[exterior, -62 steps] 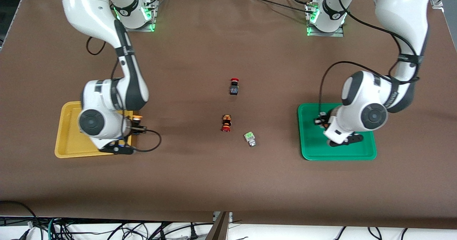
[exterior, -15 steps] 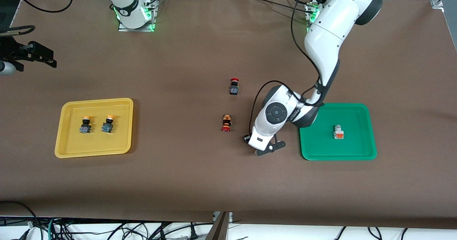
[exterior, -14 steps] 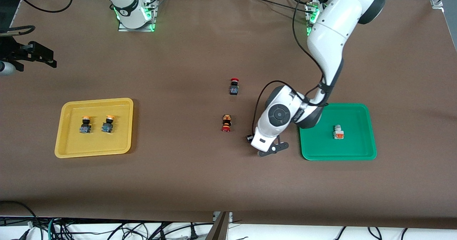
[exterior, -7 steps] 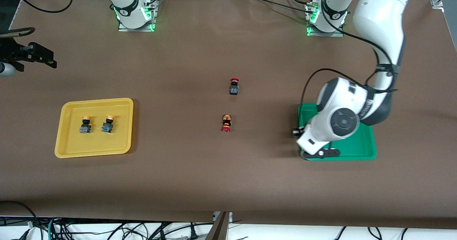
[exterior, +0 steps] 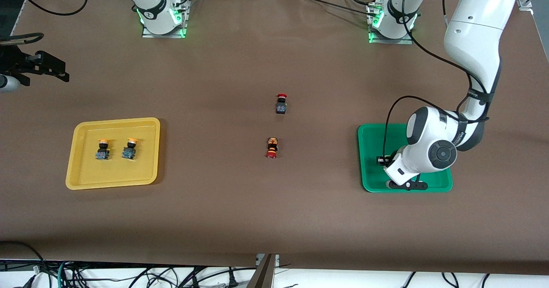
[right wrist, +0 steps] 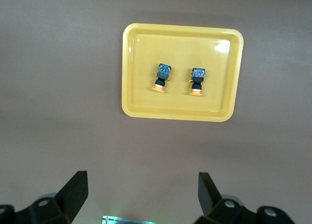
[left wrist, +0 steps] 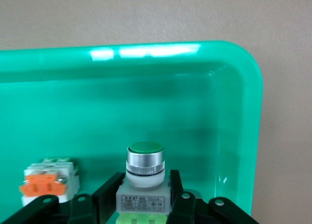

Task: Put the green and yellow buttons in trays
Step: 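Carry the green-topped button into the green tray with the left gripper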

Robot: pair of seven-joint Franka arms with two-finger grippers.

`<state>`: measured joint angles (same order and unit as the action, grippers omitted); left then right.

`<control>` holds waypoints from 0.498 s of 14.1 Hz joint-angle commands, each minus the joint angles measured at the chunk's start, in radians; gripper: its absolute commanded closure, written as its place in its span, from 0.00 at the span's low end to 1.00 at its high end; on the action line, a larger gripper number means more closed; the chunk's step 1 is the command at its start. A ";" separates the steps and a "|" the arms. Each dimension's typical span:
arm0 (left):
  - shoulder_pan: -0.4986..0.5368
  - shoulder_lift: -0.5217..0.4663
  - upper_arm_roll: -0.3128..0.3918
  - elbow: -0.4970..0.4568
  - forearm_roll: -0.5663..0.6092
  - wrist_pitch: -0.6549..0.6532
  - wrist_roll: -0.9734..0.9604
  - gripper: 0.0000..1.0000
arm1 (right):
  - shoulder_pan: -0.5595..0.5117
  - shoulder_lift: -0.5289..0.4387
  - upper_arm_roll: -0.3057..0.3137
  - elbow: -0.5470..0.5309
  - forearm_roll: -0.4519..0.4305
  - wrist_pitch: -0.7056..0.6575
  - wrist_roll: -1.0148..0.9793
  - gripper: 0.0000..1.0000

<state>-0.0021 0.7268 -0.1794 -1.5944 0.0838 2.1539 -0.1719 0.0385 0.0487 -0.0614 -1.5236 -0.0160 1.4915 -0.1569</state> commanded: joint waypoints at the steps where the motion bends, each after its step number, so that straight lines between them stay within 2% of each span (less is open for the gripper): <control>1: -0.006 0.002 -0.008 -0.002 0.008 0.006 0.006 0.00 | -0.006 -0.009 0.011 -0.006 -0.002 -0.004 0.017 0.00; 3: 0.008 -0.013 -0.009 0.004 0.011 -0.005 0.011 0.00 | -0.006 -0.009 0.009 -0.006 -0.002 -0.005 0.017 0.00; 7: -0.009 -0.159 -0.015 0.005 0.002 -0.067 0.003 0.00 | -0.006 -0.009 0.009 -0.007 -0.002 -0.005 0.017 0.00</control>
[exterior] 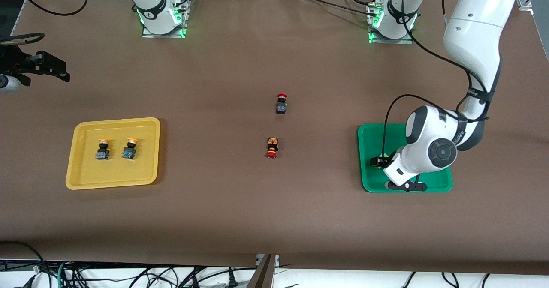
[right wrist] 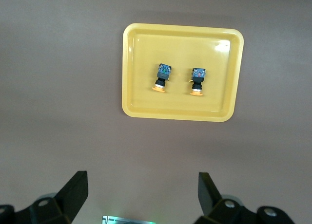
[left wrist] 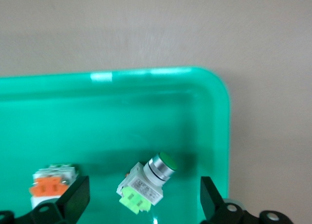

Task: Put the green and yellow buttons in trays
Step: 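Open the left gripper and lift it off the green tray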

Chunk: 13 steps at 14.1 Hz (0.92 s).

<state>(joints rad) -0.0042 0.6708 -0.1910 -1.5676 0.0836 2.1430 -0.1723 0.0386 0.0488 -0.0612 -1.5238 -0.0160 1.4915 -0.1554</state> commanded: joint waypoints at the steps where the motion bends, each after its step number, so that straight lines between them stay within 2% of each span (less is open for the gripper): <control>1: -0.003 -0.141 -0.004 -0.022 0.002 -0.092 0.010 0.00 | -0.006 -0.009 0.011 -0.007 -0.002 -0.005 0.016 0.00; 4: -0.006 -0.287 -0.007 -0.019 0.002 -0.208 0.011 0.00 | -0.006 -0.009 0.011 -0.007 -0.002 -0.005 0.016 0.00; 6: -0.007 -0.367 -0.028 0.016 0.002 -0.289 0.008 0.00 | -0.006 -0.009 0.011 -0.007 -0.002 -0.005 0.017 0.00; 9: -0.007 -0.415 -0.033 0.142 0.001 -0.509 0.010 0.00 | -0.006 -0.009 0.011 -0.007 -0.002 -0.005 0.019 0.00; 11: -0.005 -0.440 -0.031 0.193 -0.001 -0.609 0.010 0.00 | -0.006 -0.009 0.009 -0.007 -0.002 -0.005 0.019 0.00; 13: -0.043 -0.529 -0.019 0.141 -0.001 -0.627 0.013 0.00 | -0.006 -0.009 0.009 -0.007 -0.002 -0.005 0.019 0.00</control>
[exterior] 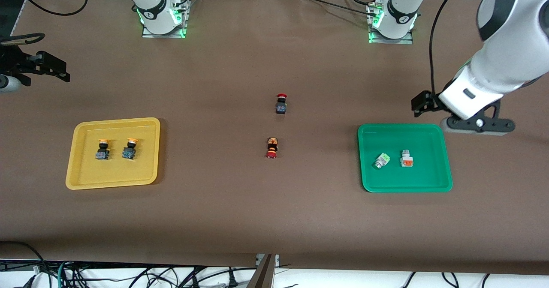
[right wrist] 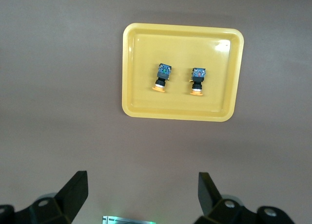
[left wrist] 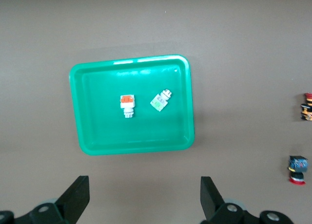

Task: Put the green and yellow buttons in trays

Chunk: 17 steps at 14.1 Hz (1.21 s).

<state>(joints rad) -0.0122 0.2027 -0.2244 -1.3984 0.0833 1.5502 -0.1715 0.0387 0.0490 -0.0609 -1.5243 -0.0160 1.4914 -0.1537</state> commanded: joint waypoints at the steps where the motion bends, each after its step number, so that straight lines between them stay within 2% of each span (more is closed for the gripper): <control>1: -0.041 -0.100 0.036 -0.065 -0.001 -0.033 0.014 0.00 | -0.007 -0.009 0.009 -0.007 -0.002 -0.005 0.017 0.00; 2: -0.051 -0.127 0.086 -0.098 -0.005 -0.019 0.014 0.00 | -0.007 -0.009 0.009 -0.007 -0.002 -0.005 0.017 0.00; 4: -0.060 -0.184 0.131 -0.196 -0.014 0.042 0.020 0.00 | -0.008 -0.009 0.007 -0.007 -0.002 -0.005 0.017 0.00; 7: -0.074 -0.200 0.255 -0.254 -0.077 0.099 0.125 0.00 | -0.008 -0.009 0.007 -0.007 -0.002 -0.005 0.017 0.00; 8: -0.092 -0.206 0.270 -0.257 -0.077 0.091 0.129 0.00 | -0.008 -0.009 0.007 -0.007 -0.002 -0.005 0.017 0.00; 16: -0.089 -0.189 0.252 -0.217 -0.060 0.067 0.135 0.00 | -0.008 -0.008 0.006 -0.007 -0.002 -0.005 0.017 0.00; 17: -0.091 -0.178 0.251 -0.188 -0.044 0.068 0.135 0.00 | -0.010 -0.008 0.004 -0.007 -0.002 -0.005 0.017 0.00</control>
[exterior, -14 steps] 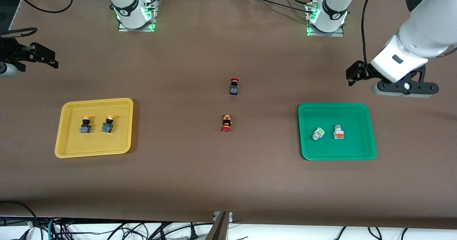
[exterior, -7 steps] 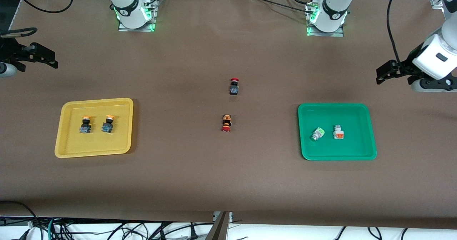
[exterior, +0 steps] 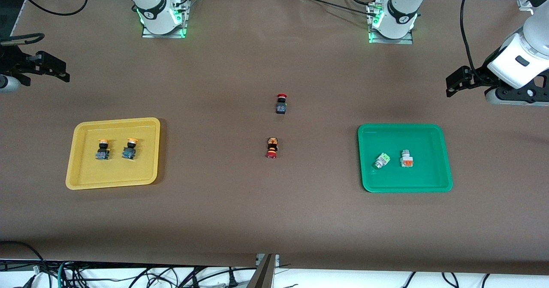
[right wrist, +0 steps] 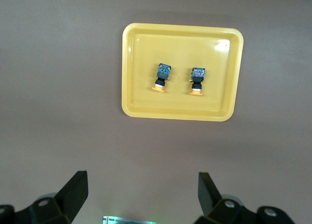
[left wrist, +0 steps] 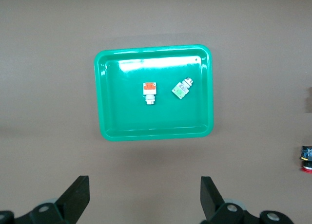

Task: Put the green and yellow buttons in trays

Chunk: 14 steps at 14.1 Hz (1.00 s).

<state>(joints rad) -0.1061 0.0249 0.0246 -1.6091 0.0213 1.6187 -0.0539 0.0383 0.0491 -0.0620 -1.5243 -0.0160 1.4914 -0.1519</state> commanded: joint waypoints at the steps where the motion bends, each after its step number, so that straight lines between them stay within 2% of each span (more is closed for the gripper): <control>1: 0.009 0.006 0.003 0.024 0.017 -0.008 0.020 0.00 | -0.009 -0.008 0.005 -0.007 -0.001 -0.005 0.015 0.00; 5: 0.026 0.029 0.011 0.040 0.009 -0.005 0.006 0.00 | -0.009 -0.008 0.005 -0.007 -0.002 -0.005 0.015 0.00; 8: 0.025 0.073 0.009 0.104 0.011 -0.006 0.002 0.00 | -0.009 -0.006 0.005 -0.007 -0.002 -0.005 0.015 0.00; 14: 0.019 0.081 0.006 0.110 0.016 -0.005 0.003 0.00 | -0.009 -0.005 0.005 -0.005 -0.005 -0.002 0.009 0.00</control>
<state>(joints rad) -0.0831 0.0914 0.0328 -1.5328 0.0242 1.6241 -0.0544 0.0377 0.0510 -0.0627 -1.5243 -0.0160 1.4915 -0.1511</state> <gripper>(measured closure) 0.000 0.000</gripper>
